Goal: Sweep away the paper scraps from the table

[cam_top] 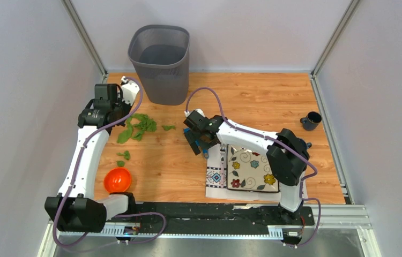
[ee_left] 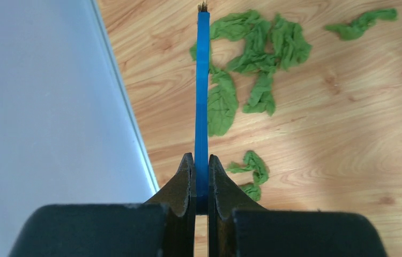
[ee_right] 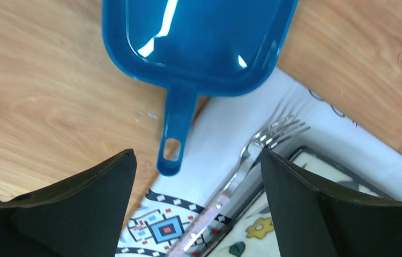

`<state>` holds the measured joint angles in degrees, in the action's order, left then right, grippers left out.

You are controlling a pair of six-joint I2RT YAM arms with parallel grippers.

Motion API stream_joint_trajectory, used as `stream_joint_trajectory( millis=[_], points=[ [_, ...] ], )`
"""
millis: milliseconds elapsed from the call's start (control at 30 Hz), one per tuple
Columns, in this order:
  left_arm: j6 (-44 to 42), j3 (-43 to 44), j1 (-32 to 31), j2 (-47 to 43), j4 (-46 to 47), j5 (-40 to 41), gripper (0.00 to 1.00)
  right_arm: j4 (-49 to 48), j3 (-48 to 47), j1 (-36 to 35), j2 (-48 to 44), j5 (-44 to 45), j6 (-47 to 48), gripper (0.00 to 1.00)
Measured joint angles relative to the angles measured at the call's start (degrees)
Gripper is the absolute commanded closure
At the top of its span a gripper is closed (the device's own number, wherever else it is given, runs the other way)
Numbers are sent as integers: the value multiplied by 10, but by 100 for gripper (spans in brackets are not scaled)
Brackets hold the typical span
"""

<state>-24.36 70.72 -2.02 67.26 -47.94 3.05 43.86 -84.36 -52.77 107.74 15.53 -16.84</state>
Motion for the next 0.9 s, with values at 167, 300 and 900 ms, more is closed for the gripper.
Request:
stream_joint_trajectory(
  millis=[167,300,900],
  points=[
    [-16,0,13,9,3,29,100,5,34,-3,-4,-11,0,29],
    [-22,0,35,24,11,42,100,-13,56,-3,-3,-37,-2,29],
    [-31,-4,45,37,36,48,100,-26,50,-33,48,-51,19,100]
  ],
)
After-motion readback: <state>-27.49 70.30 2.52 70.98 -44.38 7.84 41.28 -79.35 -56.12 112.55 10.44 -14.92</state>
